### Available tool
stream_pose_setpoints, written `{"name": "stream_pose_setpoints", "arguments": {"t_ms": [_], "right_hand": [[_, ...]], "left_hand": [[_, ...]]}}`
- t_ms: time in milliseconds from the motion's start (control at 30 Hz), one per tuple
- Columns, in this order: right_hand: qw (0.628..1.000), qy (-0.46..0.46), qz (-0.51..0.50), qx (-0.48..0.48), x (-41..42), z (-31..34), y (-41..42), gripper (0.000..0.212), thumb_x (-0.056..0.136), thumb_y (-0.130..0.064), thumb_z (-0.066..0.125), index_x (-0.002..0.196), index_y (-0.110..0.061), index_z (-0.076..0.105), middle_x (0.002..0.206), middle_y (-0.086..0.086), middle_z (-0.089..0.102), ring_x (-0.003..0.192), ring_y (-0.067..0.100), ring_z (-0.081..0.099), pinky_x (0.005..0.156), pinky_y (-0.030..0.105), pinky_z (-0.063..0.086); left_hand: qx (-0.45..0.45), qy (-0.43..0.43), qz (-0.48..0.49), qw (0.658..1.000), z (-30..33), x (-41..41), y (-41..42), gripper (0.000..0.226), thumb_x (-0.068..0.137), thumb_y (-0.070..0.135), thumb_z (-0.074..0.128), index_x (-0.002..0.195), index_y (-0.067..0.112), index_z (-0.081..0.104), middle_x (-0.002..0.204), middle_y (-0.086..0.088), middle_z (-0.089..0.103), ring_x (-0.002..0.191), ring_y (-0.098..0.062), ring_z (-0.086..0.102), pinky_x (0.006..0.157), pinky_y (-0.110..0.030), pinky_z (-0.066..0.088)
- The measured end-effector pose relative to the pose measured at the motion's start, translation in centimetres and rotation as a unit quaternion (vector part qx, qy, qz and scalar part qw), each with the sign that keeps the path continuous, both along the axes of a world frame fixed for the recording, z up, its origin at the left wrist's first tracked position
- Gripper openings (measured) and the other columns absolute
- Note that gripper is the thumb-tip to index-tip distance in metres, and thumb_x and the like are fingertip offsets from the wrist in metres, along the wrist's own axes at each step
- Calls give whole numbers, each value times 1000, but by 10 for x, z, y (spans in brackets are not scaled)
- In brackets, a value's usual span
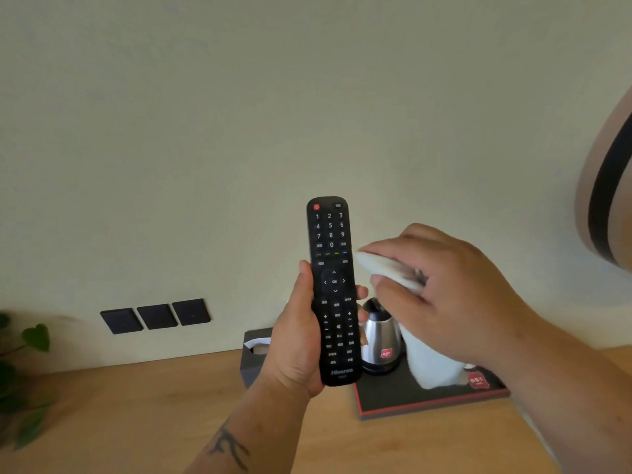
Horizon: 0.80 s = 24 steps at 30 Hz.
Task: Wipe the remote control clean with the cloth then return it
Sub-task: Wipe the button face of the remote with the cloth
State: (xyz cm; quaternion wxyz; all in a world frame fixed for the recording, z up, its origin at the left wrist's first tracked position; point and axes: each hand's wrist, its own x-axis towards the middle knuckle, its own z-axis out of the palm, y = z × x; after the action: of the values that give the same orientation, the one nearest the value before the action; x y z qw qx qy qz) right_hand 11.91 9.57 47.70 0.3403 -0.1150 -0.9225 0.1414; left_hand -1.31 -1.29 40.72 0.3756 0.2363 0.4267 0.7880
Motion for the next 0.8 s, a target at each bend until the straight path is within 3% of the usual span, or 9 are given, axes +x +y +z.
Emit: {"name": "stream_pose_setpoints", "arguments": {"t_ms": [67,133,300,433,633,800], "right_hand": [[999,4,31,16,-5,4,-14,33,81,-37,60,113,-42,66,85,-15,55,69,4,52,59,18,40],[998,-17,38,49,-12,2,-22,35,80,-39,55,113,-43,65,86,-16,54,71,2,46,60,18,38],[997,-54,17,44,-12,-8,-16,41,80,-44,48,118,-47,61,85,-19,52,71,2,44,60,10,30],[999,-48,2,26,-8,-15,-5,38,81,-41,55,118,-47,62,84,-16,52,68,3,48,58,12,31],[999,-34,-9,28,-6,-21,-3,39,80,-41,56,118,-44,64,83,-15,53,67,5,48,58,13,34],[999,-12,-5,32,-7,-19,-1,37,81,-37,61,117,-43,65,83,-16,53,66,6,49,56,14,37]], "left_hand": [[-6,-6,-10,1000,0,4,2,70,99,65,34,114,9,72,93,-18,70,76,-28,67,64,-37,55],[-6,-13,-25,1000,0,7,3,66,101,61,31,104,14,78,96,-18,74,87,-31,73,70,-39,59],[-18,-2,-40,999,0,11,2,68,102,59,29,105,13,78,100,-19,75,92,-30,74,76,-39,61],[-12,11,-30,999,-5,8,2,71,100,62,28,110,9,74,92,-18,70,74,-26,68,62,-35,56],[-3,13,-10,1000,-7,3,6,78,96,71,34,119,4,65,101,-26,57,82,-36,55,70,-40,48],[20,-13,-15,1000,-5,3,8,71,96,70,35,113,8,65,84,-16,60,68,-27,57,62,-37,48]]}}
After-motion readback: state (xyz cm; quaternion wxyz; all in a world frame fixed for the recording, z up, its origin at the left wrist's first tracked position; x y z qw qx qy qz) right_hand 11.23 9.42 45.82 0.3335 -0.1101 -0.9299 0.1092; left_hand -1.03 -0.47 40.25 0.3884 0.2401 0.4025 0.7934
